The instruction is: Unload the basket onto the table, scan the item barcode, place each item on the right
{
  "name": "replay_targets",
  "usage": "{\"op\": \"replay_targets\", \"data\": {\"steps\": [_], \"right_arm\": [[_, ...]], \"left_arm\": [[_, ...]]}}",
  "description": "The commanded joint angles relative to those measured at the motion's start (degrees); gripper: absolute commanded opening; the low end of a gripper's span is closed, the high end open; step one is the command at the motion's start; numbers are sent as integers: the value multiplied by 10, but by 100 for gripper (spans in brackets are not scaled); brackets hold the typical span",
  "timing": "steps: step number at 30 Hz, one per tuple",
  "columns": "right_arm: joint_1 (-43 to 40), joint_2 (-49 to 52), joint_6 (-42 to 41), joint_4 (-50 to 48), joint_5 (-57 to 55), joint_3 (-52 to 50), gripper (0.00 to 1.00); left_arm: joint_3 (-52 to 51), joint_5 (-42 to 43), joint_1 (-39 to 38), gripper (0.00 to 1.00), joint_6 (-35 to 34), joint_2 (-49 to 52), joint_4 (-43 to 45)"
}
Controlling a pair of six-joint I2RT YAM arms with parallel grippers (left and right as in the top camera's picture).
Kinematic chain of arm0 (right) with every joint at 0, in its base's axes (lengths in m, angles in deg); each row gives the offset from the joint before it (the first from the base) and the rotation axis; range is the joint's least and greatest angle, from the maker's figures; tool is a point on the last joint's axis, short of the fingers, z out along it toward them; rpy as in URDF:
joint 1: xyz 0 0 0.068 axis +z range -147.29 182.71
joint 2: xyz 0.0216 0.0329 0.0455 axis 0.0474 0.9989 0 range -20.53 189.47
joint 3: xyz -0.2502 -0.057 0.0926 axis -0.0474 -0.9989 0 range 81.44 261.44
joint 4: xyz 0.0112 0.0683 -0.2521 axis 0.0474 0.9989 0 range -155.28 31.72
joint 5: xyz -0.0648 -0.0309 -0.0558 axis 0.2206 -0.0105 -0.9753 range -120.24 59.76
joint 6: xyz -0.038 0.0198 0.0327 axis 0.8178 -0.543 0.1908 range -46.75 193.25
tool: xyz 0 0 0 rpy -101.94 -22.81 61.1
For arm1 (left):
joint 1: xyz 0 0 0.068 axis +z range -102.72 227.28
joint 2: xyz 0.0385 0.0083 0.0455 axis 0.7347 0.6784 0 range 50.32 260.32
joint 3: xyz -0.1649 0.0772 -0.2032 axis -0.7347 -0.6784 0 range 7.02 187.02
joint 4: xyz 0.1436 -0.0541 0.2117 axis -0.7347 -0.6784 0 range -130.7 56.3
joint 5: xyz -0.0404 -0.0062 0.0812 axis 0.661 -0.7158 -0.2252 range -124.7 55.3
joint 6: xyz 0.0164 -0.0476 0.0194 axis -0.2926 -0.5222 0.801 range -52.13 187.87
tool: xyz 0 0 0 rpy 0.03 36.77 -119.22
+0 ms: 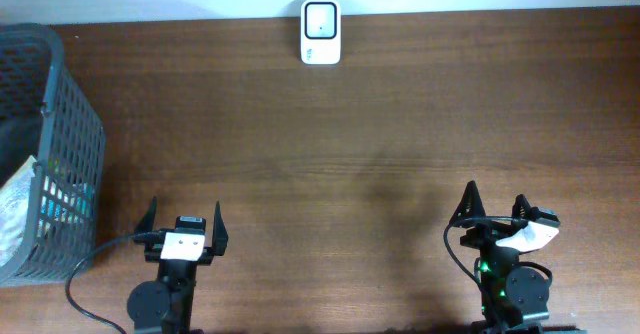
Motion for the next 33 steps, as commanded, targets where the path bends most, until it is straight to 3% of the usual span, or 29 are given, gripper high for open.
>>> {"op": "replay_targets", "data": {"steps": [1, 33], "right_arm": [[3, -3, -1, 2, -11, -4, 99], [3, -3, -1, 2, -11, -4, 99]], "left_arm": [[-3, -5, 2, 99, 8, -5, -1], [-3, -4, 2, 99, 8, -5, 12]]}}
